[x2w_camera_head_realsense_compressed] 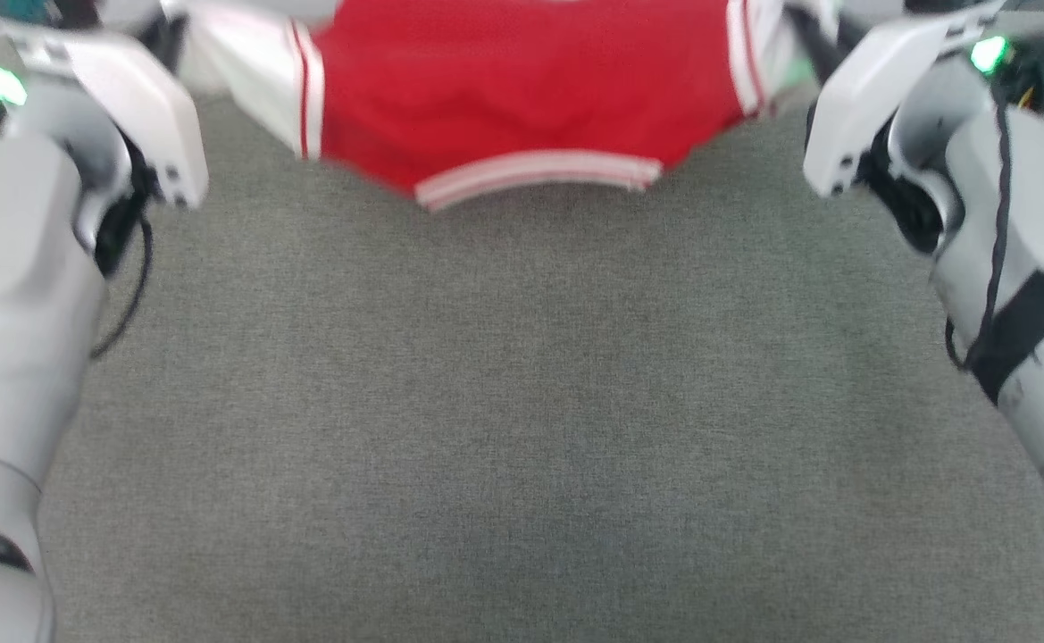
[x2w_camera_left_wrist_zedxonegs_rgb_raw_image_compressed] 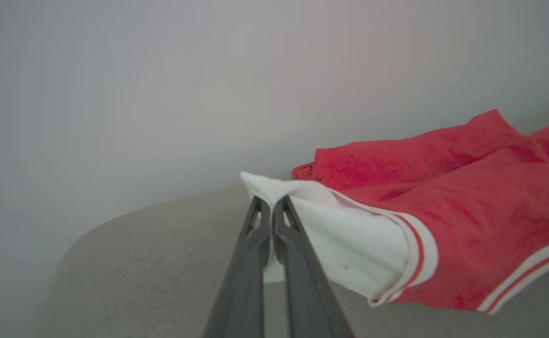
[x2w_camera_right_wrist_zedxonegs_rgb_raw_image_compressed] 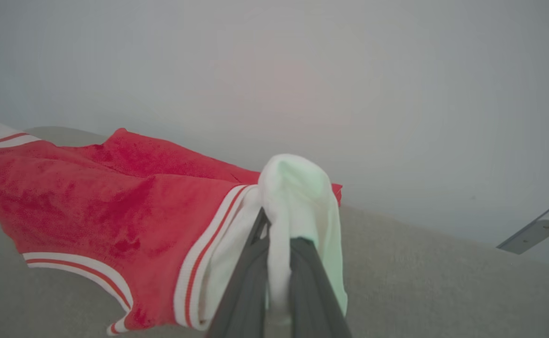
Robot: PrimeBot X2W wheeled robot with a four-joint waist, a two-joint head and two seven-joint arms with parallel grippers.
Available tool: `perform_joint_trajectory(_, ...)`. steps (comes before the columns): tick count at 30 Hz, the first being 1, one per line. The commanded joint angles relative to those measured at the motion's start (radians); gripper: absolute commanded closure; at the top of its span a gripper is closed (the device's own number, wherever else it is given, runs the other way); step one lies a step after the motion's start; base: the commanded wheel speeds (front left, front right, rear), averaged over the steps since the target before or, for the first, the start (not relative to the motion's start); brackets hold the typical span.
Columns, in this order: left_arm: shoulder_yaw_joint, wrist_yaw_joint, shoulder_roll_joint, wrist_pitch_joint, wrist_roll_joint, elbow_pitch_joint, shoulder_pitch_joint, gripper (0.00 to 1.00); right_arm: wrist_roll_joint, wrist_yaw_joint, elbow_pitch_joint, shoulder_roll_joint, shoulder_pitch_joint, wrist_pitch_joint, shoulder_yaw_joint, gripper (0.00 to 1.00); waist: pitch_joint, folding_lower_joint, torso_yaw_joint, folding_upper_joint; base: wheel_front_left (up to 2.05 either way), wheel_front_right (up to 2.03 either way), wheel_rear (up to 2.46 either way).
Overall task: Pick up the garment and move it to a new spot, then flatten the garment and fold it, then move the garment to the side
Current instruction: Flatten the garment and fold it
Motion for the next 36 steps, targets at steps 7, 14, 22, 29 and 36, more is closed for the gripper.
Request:
perform_joint_trajectory(7, -0.034, -0.006, 0.012, 0.140, -0.085, -0.041, 0.161, 1.00, 0.172, 0.000, -0.144, -0.087, 0.169, 0.157, 0.058, 1.00, -0.050, 0.0000, -0.001, 0.0000, 0.00, 0.00, 0.00)
perform_joint_trajectory(14, -0.059, 0.006, 0.080, 0.290, -0.161, -0.199, 0.346, 1.00, 0.261, 0.000, -0.316, -0.198, 0.363, 0.288, 0.092, 1.00, -0.115, 0.0000, 0.003, 0.0000, 0.00, 0.00, 0.00)
perform_joint_trajectory(22, -0.047, 0.162, 0.243, 0.457, -0.237, -0.602, 0.611, 1.00, 0.314, 0.000, -0.541, -0.313, 0.584, 0.449, 0.057, 1.00, -0.173, 0.0000, 0.010, 0.0000, 0.00, 0.00, 0.00)
perform_joint_trajectory(29, -0.014, 0.388, 0.424, 0.577, -0.310, -1.041, 0.854, 1.00, 0.350, 0.000, -0.757, -0.395, 0.775, 0.633, -0.029, 1.00, -0.186, 0.0000, 0.013, 0.0000, 0.00, 0.00, 0.00)
perform_joint_trajectory(36, -0.002, 0.534, 0.535, 0.633, -0.360, -1.292, 1.013, 1.00, 0.341, 0.000, -0.959, -0.419, 0.968, 0.823, -0.161, 1.00, -0.173, 0.0000, 0.019, 0.0000, 0.00, 0.00, 0.00)
